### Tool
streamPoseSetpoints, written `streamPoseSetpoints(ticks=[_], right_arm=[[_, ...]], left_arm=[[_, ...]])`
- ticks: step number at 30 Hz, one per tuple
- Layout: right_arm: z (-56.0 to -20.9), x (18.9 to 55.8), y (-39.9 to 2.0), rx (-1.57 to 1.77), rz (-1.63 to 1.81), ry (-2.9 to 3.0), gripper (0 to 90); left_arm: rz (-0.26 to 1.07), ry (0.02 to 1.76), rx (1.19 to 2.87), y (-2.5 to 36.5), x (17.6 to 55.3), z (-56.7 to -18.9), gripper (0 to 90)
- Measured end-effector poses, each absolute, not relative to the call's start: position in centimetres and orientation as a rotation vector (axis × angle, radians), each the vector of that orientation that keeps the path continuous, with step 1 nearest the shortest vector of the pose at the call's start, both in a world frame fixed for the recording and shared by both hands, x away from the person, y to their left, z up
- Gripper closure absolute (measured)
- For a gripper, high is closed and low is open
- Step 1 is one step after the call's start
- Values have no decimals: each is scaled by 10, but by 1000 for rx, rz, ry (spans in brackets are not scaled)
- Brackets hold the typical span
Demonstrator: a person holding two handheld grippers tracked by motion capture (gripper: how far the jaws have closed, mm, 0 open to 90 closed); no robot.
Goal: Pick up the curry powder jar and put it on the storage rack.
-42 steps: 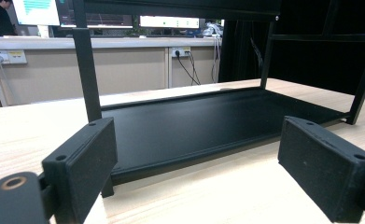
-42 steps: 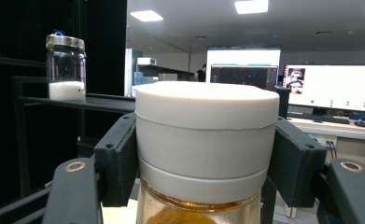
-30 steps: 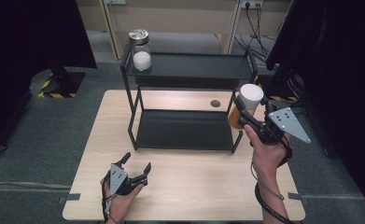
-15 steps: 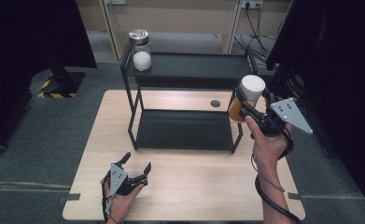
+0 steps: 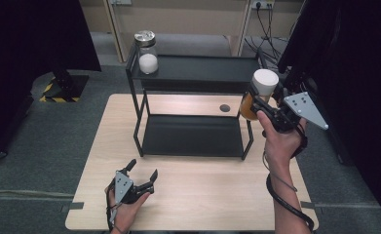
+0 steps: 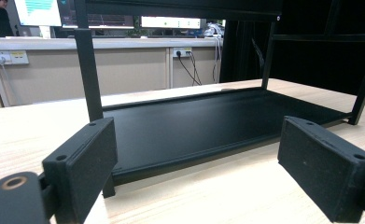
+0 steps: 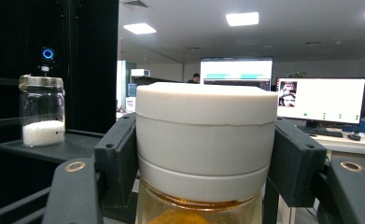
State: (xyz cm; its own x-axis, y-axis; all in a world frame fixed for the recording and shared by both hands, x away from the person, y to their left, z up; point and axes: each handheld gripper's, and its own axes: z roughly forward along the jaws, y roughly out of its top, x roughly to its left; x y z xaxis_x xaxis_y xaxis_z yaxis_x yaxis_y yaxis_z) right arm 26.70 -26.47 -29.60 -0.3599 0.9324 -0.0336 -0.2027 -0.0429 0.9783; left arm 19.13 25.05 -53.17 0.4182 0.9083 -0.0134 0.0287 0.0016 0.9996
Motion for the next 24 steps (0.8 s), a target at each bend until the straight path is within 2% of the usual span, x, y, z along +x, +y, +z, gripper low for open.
streamPoseSetpoints(ticks=[24], right_arm=[[-273,285,-259,865,1568,1290,341]], left_arm=[[869,907,1399,250,191,-532,113]])
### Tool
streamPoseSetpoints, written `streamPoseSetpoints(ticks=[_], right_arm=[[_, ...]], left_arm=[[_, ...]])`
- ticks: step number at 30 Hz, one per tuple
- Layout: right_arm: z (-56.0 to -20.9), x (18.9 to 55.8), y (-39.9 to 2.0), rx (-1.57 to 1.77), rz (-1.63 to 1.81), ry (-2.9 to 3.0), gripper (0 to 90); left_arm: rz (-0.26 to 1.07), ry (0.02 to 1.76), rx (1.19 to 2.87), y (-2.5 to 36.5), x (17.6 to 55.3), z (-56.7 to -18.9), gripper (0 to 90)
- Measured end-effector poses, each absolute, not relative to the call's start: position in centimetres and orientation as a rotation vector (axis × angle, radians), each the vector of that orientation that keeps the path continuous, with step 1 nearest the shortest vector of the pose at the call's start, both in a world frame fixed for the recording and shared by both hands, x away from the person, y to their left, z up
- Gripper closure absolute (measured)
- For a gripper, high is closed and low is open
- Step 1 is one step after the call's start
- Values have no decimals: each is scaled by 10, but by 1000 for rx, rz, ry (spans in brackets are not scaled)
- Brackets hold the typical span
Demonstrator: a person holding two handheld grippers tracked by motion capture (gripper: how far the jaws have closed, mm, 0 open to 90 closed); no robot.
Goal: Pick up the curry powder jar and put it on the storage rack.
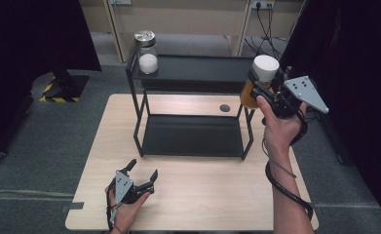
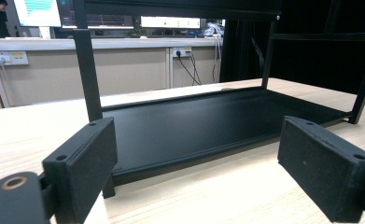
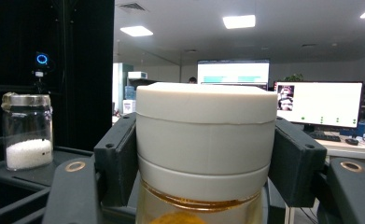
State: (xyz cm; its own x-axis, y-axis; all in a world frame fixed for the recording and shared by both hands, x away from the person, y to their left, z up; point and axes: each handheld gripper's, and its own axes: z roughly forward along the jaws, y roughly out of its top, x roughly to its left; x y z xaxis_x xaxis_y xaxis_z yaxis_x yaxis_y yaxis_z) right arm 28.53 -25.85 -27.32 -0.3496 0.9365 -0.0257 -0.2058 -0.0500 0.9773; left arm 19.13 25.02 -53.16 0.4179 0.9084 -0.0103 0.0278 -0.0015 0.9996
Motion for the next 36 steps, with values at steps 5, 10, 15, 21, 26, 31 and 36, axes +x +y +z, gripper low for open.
streamPoseSetpoints(ticks=[5,10,15,21,26,31,36], right_arm=[[-268,287,-257,860,1568,1286,341],[-264,288,-256,857,1568,1286,341],[-261,290,-255,857,1568,1288,341],[-258,293,-254,858,1566,1290,341],[-257,297,-253,866,1568,1290,341],[-256,300,-252,875,1564,1295,341],[-254,304,-252,885,1564,1296,341]], left_arm=[[870,906,1400,250,191,-532,113],[869,906,1401,250,191,-531,113],[869,907,1401,250,191,-531,113],[870,907,1401,250,191,-531,113],[871,906,1400,250,191,-532,113],[871,906,1400,250,191,-532,113],[872,907,1400,250,192,-532,113]])
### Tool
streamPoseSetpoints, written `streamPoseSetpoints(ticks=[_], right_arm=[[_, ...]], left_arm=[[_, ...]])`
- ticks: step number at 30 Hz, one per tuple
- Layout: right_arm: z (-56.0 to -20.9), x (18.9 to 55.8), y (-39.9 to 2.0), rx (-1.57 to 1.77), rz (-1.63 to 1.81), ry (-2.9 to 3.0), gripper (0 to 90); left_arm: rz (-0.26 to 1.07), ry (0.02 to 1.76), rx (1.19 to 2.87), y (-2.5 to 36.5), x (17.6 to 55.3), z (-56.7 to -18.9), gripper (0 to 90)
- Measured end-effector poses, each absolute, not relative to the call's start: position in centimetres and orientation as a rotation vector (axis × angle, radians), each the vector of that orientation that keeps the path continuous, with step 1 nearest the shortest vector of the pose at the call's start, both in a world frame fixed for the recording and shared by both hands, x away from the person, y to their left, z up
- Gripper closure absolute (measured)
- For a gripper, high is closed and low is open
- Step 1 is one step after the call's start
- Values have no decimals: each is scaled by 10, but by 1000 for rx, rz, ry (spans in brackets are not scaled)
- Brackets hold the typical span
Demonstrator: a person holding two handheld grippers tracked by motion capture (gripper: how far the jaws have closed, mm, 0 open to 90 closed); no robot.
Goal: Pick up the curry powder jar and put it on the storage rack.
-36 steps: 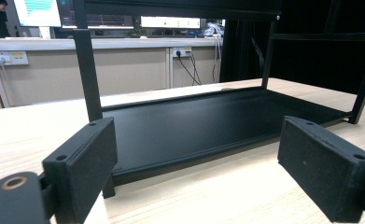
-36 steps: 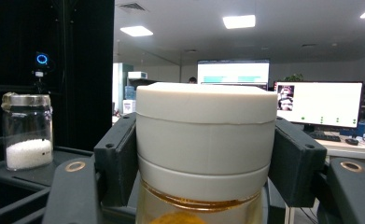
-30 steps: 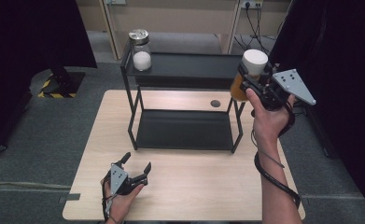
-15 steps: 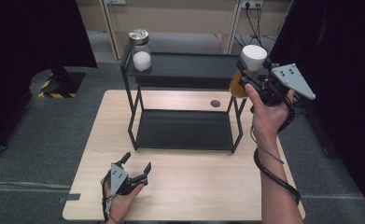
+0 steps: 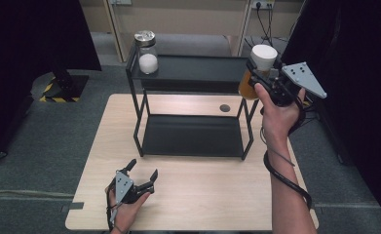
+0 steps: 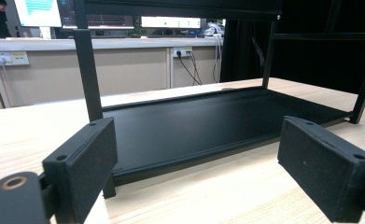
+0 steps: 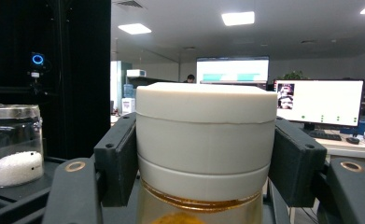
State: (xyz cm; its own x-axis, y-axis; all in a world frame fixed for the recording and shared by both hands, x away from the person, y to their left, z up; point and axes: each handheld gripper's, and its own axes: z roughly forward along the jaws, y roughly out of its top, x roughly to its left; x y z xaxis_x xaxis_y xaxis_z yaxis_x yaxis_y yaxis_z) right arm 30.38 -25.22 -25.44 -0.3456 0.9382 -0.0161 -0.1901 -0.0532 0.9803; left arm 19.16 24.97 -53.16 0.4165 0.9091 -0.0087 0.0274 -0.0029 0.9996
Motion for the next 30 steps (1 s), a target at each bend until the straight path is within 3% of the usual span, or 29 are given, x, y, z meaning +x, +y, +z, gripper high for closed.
streamPoseSetpoints(ticks=[30], right_arm=[[-239,322,-245,901,1562,1296,341]], left_arm=[[871,908,1393,250,192,-532,113]])
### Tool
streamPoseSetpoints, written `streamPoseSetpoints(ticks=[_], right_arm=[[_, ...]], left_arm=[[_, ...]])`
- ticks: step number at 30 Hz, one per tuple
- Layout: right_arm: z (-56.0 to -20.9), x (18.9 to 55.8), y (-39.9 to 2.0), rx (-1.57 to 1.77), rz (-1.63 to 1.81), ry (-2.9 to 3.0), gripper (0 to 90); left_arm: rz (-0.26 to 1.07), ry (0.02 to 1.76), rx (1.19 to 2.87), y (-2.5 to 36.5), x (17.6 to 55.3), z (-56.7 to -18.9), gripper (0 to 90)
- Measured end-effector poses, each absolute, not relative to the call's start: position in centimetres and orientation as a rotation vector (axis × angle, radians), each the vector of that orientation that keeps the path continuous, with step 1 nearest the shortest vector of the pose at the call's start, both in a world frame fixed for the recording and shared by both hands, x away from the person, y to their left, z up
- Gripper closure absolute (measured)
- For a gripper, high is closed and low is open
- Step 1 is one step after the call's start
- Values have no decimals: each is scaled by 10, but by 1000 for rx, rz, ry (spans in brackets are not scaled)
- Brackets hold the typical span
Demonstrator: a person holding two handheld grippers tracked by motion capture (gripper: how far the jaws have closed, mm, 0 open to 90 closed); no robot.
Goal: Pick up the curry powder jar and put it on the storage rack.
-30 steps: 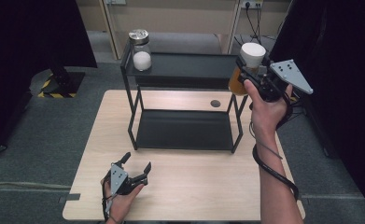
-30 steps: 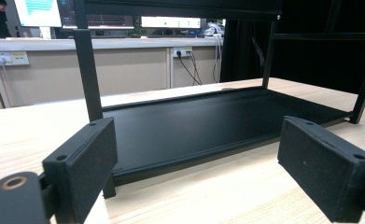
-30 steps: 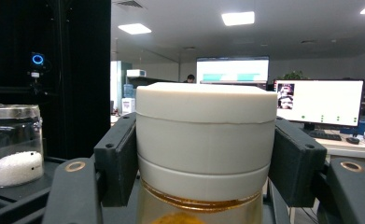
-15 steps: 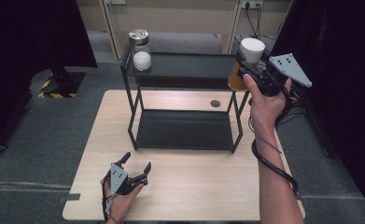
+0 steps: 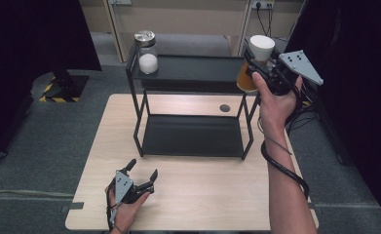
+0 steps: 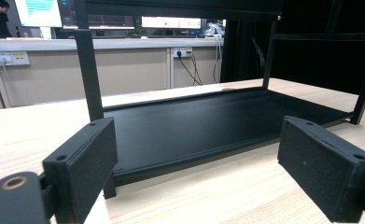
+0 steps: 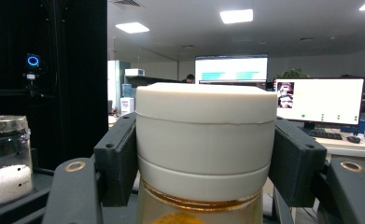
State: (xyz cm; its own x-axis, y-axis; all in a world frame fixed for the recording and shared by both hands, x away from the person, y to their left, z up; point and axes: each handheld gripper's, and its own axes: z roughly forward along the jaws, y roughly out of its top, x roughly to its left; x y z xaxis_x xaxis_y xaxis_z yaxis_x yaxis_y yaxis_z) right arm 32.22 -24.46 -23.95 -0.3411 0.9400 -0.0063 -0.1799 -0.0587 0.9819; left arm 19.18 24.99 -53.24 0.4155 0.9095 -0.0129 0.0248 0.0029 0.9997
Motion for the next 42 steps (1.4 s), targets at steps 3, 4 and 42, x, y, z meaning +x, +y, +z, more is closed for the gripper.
streamPoseSetpoints(ticks=[3,4,42], right_arm=[[-238,323,-244,901,1563,1297,341],[-237,324,-243,900,1562,1297,341],[-229,343,-239,931,1556,1281,341]], left_arm=[[870,908,1394,250,192,-532,113],[871,908,1394,250,192,-532,113],[872,909,1392,250,192,-533,113]])
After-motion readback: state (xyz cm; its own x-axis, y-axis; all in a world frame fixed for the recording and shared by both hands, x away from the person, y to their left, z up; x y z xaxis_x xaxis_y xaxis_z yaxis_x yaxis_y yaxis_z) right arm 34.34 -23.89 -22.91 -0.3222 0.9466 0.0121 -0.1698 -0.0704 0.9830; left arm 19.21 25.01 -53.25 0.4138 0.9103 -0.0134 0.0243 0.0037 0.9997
